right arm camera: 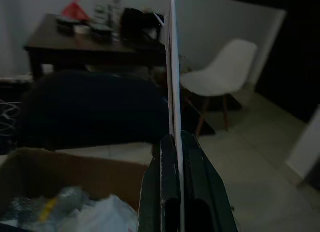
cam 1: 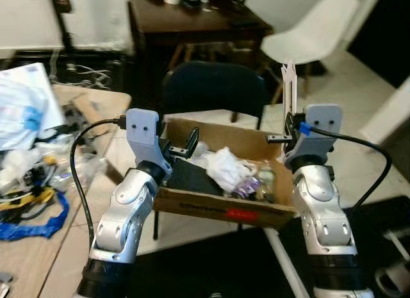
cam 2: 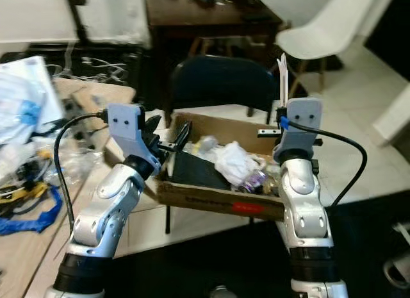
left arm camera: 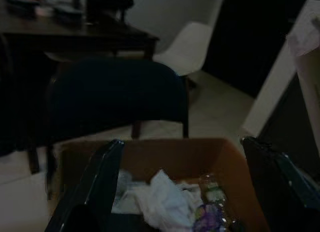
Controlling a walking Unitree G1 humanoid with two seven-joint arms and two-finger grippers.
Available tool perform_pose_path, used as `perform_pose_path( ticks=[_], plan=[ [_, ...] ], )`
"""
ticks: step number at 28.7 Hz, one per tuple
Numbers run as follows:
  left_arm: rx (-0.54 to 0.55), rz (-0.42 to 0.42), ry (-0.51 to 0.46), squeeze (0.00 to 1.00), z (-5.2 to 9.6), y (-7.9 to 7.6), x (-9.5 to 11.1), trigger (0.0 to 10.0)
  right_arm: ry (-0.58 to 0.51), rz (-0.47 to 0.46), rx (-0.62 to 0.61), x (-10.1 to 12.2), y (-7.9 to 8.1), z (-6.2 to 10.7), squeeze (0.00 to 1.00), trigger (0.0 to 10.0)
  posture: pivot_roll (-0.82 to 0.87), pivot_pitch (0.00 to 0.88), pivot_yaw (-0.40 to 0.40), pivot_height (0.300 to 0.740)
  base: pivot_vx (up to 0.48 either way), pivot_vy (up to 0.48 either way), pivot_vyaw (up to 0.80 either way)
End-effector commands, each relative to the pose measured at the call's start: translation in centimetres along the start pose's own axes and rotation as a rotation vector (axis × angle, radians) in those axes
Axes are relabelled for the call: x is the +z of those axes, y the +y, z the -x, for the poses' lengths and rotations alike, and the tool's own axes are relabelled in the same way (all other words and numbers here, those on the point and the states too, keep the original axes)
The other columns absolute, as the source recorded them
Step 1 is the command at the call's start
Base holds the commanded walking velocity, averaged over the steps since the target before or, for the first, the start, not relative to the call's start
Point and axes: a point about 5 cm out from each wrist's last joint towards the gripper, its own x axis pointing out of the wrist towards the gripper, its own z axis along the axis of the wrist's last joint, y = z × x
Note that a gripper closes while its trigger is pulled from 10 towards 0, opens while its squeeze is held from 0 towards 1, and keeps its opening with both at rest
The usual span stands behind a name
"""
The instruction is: Picking trash to rubbish bin
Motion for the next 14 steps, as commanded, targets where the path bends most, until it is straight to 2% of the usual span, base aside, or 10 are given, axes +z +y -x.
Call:
perform_pose_path(
  ticks=[1,14],
  plan=[
    [-0.016,0.011,0.023,0.00,0.12,-0.29,-0.38,10.0,0.020,0.008,-0.018,-0.39,-0.45,0.16,0.00,10.0,-0.01,0.143,-0.030,0.740,0.000,0.000,-0.80],
    [-0.024,-0.005,0.048,0.00,0.21,-0.51,-0.71,10.0,0.039,0.016,-0.018,-0.74,-0.47,0.27,0.00,10.0,-0.01,0.143,-0.030,0.740,0.000,0.000,-0.80]
  ],
)
